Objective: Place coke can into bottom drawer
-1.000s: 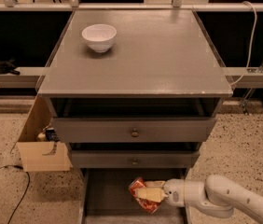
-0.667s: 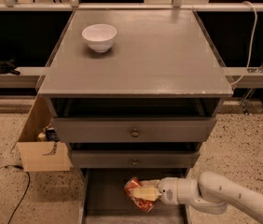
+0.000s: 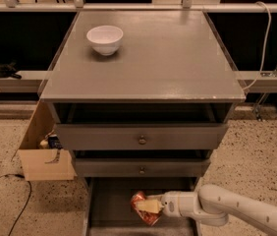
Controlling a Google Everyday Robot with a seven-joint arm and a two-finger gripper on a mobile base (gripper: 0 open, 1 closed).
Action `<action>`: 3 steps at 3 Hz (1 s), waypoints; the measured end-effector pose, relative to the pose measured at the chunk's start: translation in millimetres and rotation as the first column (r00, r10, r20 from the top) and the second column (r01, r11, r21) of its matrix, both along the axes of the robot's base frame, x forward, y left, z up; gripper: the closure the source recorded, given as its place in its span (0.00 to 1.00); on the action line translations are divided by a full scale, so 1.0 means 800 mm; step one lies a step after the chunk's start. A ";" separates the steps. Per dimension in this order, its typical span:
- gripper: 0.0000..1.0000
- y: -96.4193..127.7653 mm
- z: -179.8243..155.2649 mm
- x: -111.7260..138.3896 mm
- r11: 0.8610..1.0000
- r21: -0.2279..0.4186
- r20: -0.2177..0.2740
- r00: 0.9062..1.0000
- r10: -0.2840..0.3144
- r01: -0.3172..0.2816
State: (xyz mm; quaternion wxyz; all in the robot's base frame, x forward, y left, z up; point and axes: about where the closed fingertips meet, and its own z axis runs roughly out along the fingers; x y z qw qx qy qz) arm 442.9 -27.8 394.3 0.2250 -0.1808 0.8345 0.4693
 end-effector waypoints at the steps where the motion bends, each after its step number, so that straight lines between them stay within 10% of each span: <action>1: 1.00 0.004 -0.049 0.032 0.998 -0.009 -0.045 0.997 -0.058 0.058; 3: 1.00 0.008 -0.076 0.055 0.997 -0.025 -0.069 0.995 -0.073 0.071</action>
Offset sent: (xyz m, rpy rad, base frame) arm 0.0446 0.0019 -0.0593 -0.0126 0.0639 -0.0967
